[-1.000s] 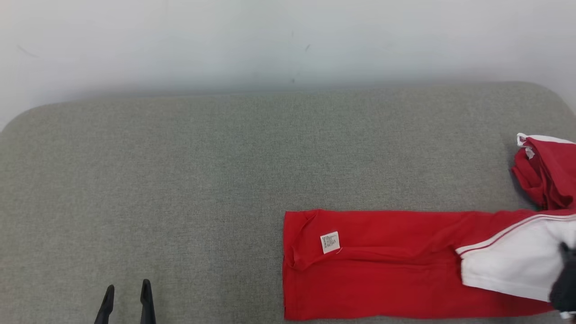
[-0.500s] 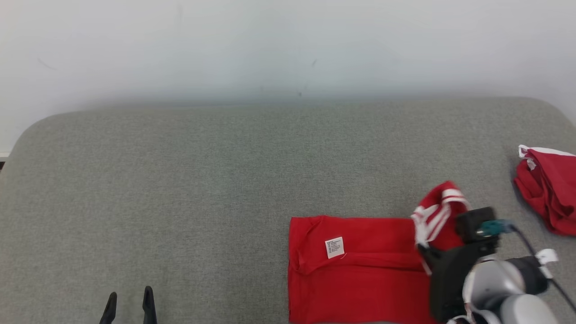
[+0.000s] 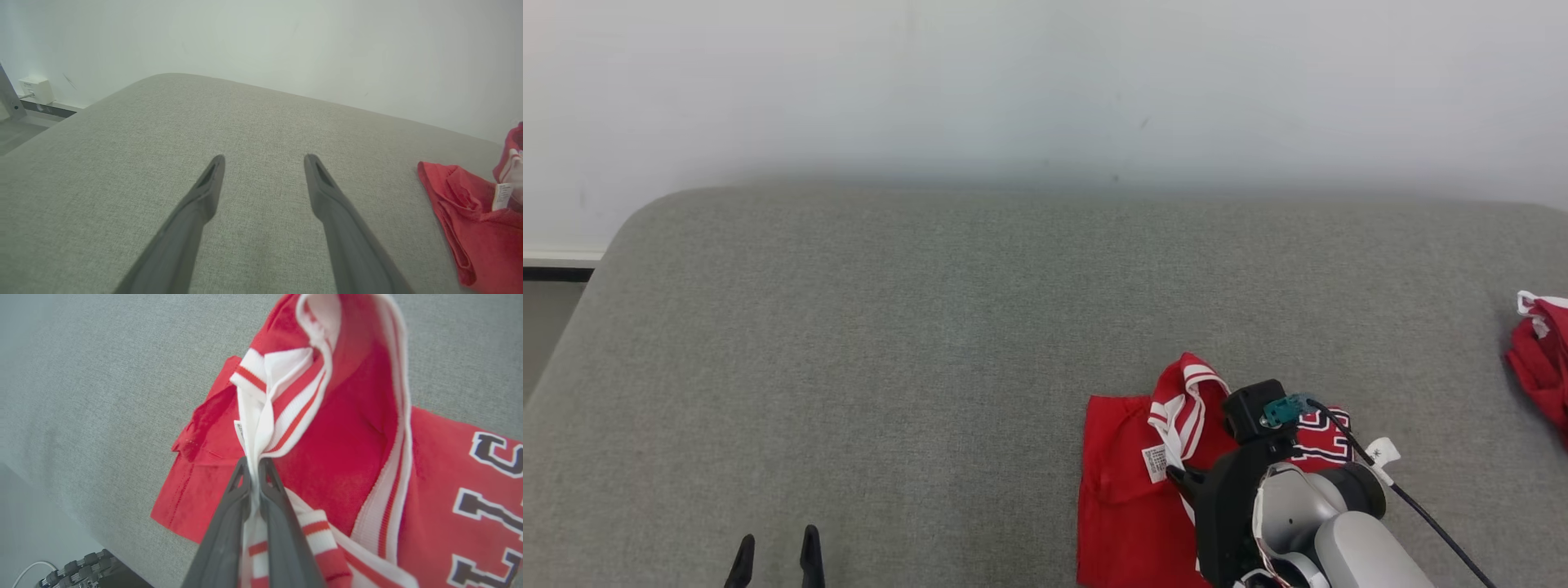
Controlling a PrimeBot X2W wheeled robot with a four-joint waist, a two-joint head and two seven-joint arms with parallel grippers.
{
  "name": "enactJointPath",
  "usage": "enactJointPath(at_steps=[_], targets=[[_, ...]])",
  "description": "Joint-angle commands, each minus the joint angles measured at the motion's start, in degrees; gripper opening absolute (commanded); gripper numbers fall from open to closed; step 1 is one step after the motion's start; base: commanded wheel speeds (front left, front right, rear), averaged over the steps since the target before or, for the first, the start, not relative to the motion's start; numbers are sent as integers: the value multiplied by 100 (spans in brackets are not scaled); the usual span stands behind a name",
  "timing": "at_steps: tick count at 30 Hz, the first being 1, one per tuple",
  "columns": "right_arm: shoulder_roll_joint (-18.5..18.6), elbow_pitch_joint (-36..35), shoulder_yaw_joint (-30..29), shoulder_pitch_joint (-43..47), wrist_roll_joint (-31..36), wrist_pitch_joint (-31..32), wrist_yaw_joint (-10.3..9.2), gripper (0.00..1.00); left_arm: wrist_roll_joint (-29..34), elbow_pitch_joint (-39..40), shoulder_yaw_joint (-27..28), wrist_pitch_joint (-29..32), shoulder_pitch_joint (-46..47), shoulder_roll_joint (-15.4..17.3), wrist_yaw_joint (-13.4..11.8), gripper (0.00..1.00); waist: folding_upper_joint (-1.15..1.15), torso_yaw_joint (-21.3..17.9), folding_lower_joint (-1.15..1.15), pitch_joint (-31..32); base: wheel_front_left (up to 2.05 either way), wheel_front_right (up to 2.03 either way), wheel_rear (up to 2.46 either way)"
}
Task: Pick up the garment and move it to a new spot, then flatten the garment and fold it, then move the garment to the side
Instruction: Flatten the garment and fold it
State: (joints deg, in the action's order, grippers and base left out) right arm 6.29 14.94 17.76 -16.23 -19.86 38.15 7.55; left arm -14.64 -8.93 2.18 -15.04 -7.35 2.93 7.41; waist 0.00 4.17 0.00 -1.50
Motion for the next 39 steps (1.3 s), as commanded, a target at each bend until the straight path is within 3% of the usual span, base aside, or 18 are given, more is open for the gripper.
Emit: enactJointPath(at_steps=[1,17,18,19,30,39], targets=[[-40,86,17,-81,-51,-61,-13,0,-5,-8,-23,-15,-37,-7,7,100,0,132,0,-17,0,0,0],[-261,1298,350,-606,-200,-479,-13,0,-67,-32,-179,-15,-65,-7,-15,100,0,621,0,-81,0,0,0],[-265,1314,386,-620,-210,-522,-13,42,-68,-34,-180,-16,-70,-7,-19,100,0,627,0,-78,0,0,0],[-266,1329,381,-628,-250,-568,-13,100,-69,-34,-176,-16,-74,-7,-24,100,0,629,0,-74,0,0,0],[-274,888,538,-745,-798,-893,-13,100,-62,21,-68,-15,-123,-7,-64,100,0,419,0,12,0,0,0],[190,-63,121,-615,-886,-1266,-13,100,-17,45,15,-16,-187,-7,-57,100,0,139,0,163,0,0,0]])
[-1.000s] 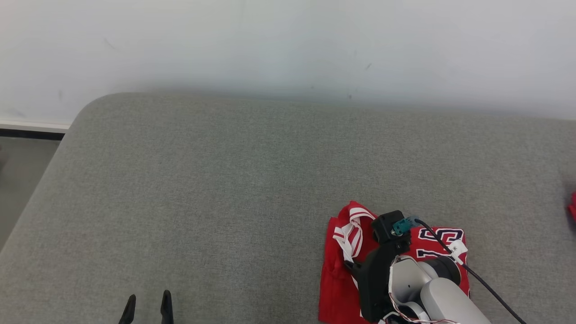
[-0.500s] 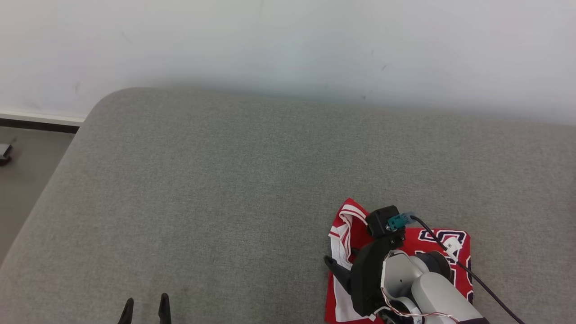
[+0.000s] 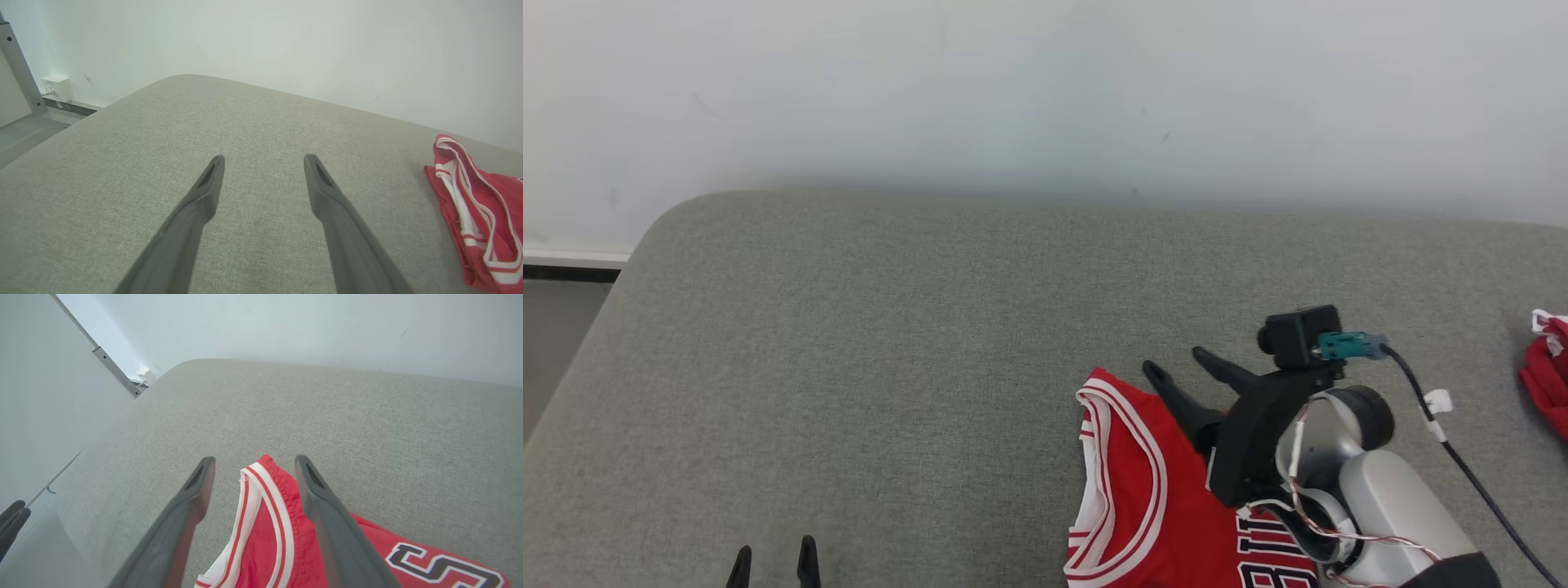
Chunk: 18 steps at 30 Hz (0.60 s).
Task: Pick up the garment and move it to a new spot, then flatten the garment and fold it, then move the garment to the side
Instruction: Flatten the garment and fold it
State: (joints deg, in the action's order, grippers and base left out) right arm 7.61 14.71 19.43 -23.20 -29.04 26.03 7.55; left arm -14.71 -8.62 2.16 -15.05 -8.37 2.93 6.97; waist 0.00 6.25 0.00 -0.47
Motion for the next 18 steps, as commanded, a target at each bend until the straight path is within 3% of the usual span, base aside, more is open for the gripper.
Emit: enactJointPath(at_steps=[1,8,18], targets=[[113,-111,-152,140,72,-87,-13,100,0,17,12,-14,-85,-8,-10,100,0,-90,0,75,0,0,0],[387,-608,-924,780,564,-552,-13,100,16,54,55,-14,-112,-8,-11,100,0,-238,0,141,0,0,0],[786,-903,-1418,1862,1211,-2221,-13,100,-18,144,131,-15,-130,-8,-37,100,0,-530,0,152,0,0,0]])
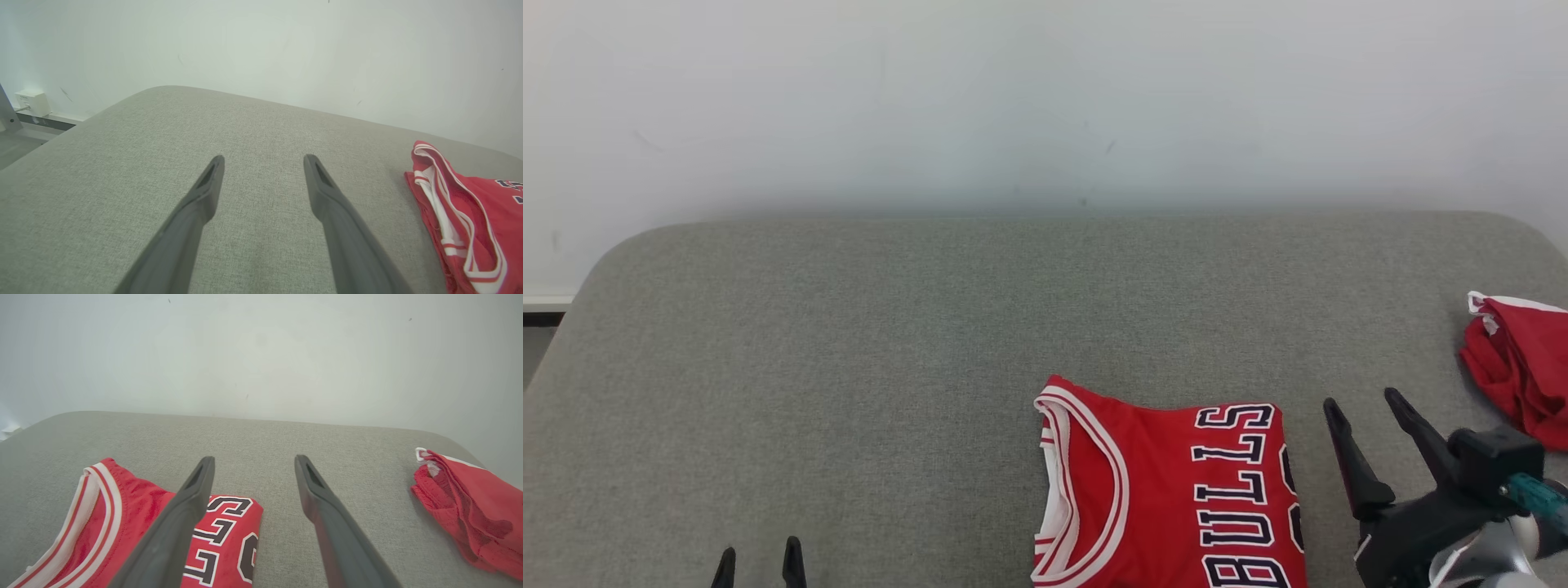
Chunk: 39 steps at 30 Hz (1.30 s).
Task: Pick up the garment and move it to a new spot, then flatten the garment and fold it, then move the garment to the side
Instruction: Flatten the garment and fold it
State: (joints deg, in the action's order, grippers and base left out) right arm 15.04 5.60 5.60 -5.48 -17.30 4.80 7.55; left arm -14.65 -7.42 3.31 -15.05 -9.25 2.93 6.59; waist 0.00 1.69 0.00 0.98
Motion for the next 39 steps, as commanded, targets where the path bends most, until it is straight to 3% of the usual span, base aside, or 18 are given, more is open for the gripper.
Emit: enactJointPath(at_steps=[1,10,17,39], targets=[[33,27,-98,179,63,-250,-13,100,-20,29,20,-14,-39,-8,-6,100,0,-106,0,13,0,0,0],[-176,204,-496,704,-26,-1266,-13,100,64,17,120,-14,108,-8,-29,100,0,-345,0,92,0,0,0],[-159,400,-350,832,69,-1606,-13,100,148,-56,213,-14,151,-7,-10,100,0,-418,0,164,0,0,0],[-243,794,91,961,118,-1948,-14,100,98,-310,279,-14,-110,-7,44,100,0,-288,0,372,0,0,0]])
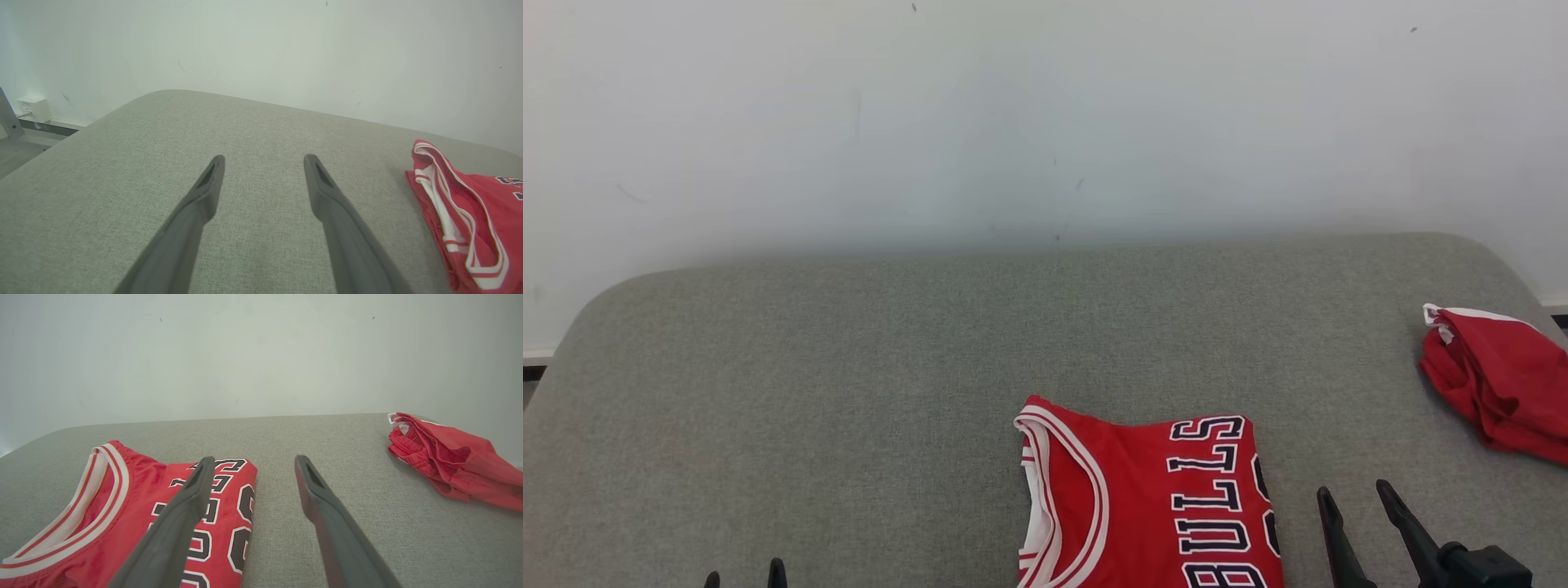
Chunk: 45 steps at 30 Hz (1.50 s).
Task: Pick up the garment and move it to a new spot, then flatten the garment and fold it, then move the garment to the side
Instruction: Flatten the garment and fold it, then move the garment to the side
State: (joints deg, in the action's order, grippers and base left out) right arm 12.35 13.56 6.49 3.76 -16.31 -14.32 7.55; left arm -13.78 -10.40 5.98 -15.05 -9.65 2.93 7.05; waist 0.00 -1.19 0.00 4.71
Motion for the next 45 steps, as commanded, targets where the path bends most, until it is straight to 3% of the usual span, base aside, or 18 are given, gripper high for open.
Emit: enactJointPath(at_steps=[1,19,23,36,45], targets=[[28,1,7,35,19,-36,-14,100,11,-13,16,-15,-68,-7,-2,100,0,2,0,-1,0,0,0],[-23,111,-24,-77,-56,214,-14,100,18,-36,-4,-14,-26,-7,-4,100,0,2,0,-41,0,0,0],[-39,118,-96,-267,-168,867,-14,100,9,-22,-25,-15,-44,-7,-32,100,0,1,0,-66,0,0,0],[111,-34,-308,-1065,-450,3969,-14,100,-30,-12,-232,-14,102,-7,-39,100,0,343,0,-296,0,0,0],[-27,83,-671,-1306,-335,5110,-14,100,-89,63,-476,-14,303,-7,-83,100,0,782,0,-785,0,0,0]])
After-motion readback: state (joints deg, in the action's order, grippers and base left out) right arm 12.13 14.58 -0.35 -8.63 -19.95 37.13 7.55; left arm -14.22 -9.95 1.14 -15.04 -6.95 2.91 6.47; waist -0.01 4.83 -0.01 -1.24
